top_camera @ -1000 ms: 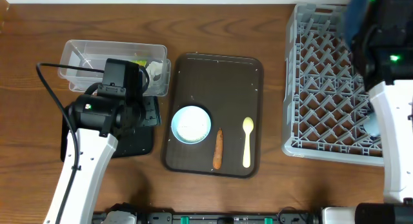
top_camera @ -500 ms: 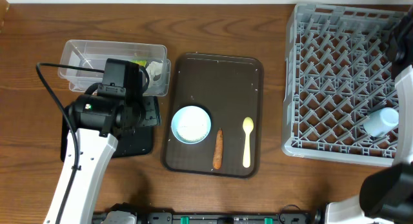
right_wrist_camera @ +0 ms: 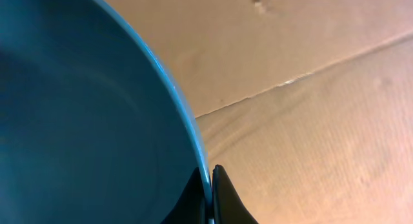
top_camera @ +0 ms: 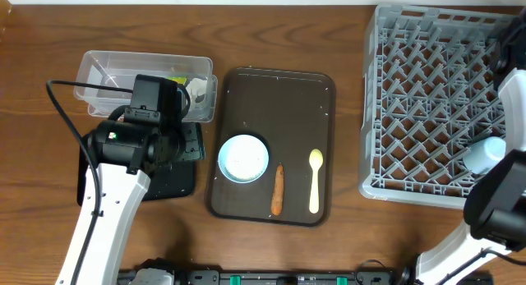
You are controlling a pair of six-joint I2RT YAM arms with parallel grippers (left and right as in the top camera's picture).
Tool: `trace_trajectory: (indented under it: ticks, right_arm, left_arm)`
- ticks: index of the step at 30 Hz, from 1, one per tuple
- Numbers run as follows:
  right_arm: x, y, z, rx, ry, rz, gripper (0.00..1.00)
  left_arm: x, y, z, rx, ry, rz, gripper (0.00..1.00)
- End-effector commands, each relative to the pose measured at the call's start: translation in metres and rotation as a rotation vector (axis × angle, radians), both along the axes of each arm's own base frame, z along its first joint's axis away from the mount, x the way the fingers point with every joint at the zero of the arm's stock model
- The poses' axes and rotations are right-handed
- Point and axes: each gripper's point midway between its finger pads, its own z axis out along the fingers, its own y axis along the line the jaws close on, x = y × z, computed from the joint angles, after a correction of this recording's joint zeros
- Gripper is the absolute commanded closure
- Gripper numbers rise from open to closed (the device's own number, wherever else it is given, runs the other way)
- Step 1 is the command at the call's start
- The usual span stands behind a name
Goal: Sort waste into correct bins and load items into the dishwasher rack
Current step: 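Lift the blue plate with the right gripper and carry it to the rack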
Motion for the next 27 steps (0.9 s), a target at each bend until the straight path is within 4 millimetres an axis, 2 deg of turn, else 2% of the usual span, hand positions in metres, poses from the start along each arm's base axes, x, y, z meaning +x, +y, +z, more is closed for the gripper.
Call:
trace_trajectory:
  ticks: [1, 7, 14, 16, 17, 18, 20, 22, 27]
  right_arm:
    - [0.003, -0.011, -0.015, 0.005, 0.137, 0.020, 0.99]
    - [0.012, -0.011, -0.034, 0.026, 0.181, 0.040, 0.99]
    - [0.019, 0.007, -0.066, 0.136, 0.158, 0.100, 0.97]
    - [0.019, 0.012, -0.071, 0.156, 0.145, 0.099, 0.90]
    - [0.019, 0.015, -0.073, 0.163, 0.140, 0.099, 0.83]
    - [0.020, 0.018, -0.075, 0.169, 0.136, 0.100, 0.68]
    - [0.020, 0.025, -0.079, 0.185, 0.117, 0.099, 0.50]
    - [0.021, 0.033, -0.084, 0.204, 0.113, 0.101, 0.43]
    - [0.023, 0.052, -0.093, 0.230, 0.127, 0.117, 0.34]
  left_arm:
    - [0.000, 0.003, -0.003, 0.016, 0.009, -0.002, 0.42]
    - [0.000, 0.003, -0.003, 0.016, 0.009, -0.002, 0.42]
    - [0.001, 0.003, -0.003, 0.015, 0.006, -0.002, 0.42]
    - [0.001, 0.003, -0.003, 0.015, 0.006, -0.002, 0.42]
    - [0.001, 0.003, -0.003, 0.015, 0.006, -0.002, 0.42]
    - [0.001, 0.003, -0.003, 0.015, 0.006, -0.002, 0.42]
    - [0.001, 0.003, -0.003, 0.015, 0.006, -0.002, 0.42]
    - [0.001, 0.003, -0.003, 0.015, 0.006, -0.001, 0.42]
    - [0.001, 0.003, -0.003, 0.015, 0.006, -0.001, 0.42]
